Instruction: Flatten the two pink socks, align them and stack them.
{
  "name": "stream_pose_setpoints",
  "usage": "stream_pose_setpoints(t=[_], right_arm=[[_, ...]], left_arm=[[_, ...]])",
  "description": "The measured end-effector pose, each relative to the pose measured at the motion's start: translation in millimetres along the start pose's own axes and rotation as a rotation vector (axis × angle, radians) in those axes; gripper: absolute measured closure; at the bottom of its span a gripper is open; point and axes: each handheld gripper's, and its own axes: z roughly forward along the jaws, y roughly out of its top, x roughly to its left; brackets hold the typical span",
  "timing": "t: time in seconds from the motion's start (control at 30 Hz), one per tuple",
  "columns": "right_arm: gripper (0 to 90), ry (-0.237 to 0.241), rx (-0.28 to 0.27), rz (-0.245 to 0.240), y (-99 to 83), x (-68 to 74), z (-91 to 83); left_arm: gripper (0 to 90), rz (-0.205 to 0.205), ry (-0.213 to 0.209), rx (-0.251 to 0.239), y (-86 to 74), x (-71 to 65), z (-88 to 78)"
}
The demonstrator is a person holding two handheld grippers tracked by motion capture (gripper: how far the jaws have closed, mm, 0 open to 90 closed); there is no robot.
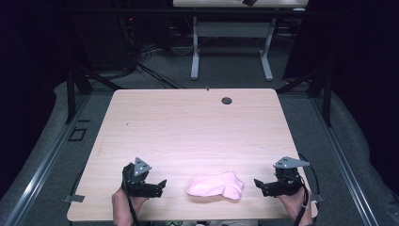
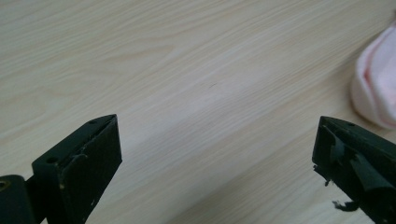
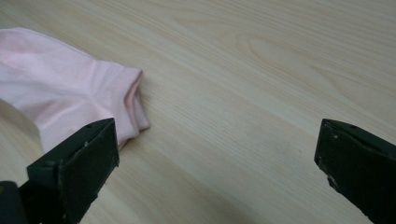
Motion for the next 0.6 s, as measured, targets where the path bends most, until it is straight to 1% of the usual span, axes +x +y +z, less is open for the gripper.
stream_pose_setpoints(t=[0.03, 0.07, 0.1, 0.13, 0.17, 0.23, 0.27, 0.3, 0.37, 0.47, 0.5, 0.53, 0.57, 0.6], right_arm=[[0.0, 0.000, 0.000, 0.000, 0.0, 0.0, 0.0], [0.0, -0.019, -0.008, 0.020, -4.1, -5.1, 0.8], [0.0, -0.019, -0.008, 0.020, -4.1, -5.1, 0.8], [0.0, -0.029, 0.002, 0.020, -5.9, -8.0, 0.8], [0.0, -0.044, 0.008, 0.032, -10.1, -13.7, 2.2], [0.0, -0.062, 0.016, 0.041, -14.0, -19.1, 4.3], [0.0, -0.062, 0.016, 0.041, -14.0, -19.1, 4.3], [0.0, -0.080, 0.021, 0.055, -19.6, -26.3, 8.3], [0.0, -0.092, 0.032, 0.076, -24.3, -32.0, 12.5], [0.0, -0.112, 0.053, 0.089, -31.5, -40.8, 18.1], [0.0, -0.123, 0.054, 0.095, -33.6, -42.8, 20.2], [0.0, -0.133, 0.061, 0.097, -35.1, -44.5, 21.3], [0.0, -0.133, 0.061, 0.097, -35.1, -44.5, 21.3], [0.0, -0.141, 0.067, 0.099, -38.3, -47.5, 24.8]], left_arm=[[1.4, -0.005, 0.007, 0.002, -2.7, 3.5, -0.4], [0.9, -0.022, 0.019, 0.005, -7.4, 8.5, -0.4], [0.9, -0.031, 0.024, 0.011, -10.9, 12.6, -0.4], [0.5, -0.040, 0.030, 0.011, -14.4, 16.3, -0.1], [0.4, -0.062, 0.047, 0.015, -20.5, 22.4, 1.0], [0.3, -0.080, 0.059, 0.017, -27.3, 29.4, 3.0], [0.3, -0.080, 0.059, 0.017, -27.3, 29.4, 3.0], [0.3, -0.098, 0.069, 0.023, -34.4, 36.8, 6.2], [0.3, -0.125, 0.084, 0.019, -41.5, 42.9, 10.0], [0.3, -0.142, 0.105, 0.027, -50.5, 50.4, 15.7], [0.3, -0.152, 0.104, 0.027, -53.3, 52.7, 18.0], [0.0, -0.157, 0.115, 0.010, -55.3, 53.4, 18.1], [0.2, -0.157, 0.115, 0.010, -55.3, 53.4, 18.1], [0.2, -0.154, 0.122, 0.008, -55.3, 54.2, 17.8]])
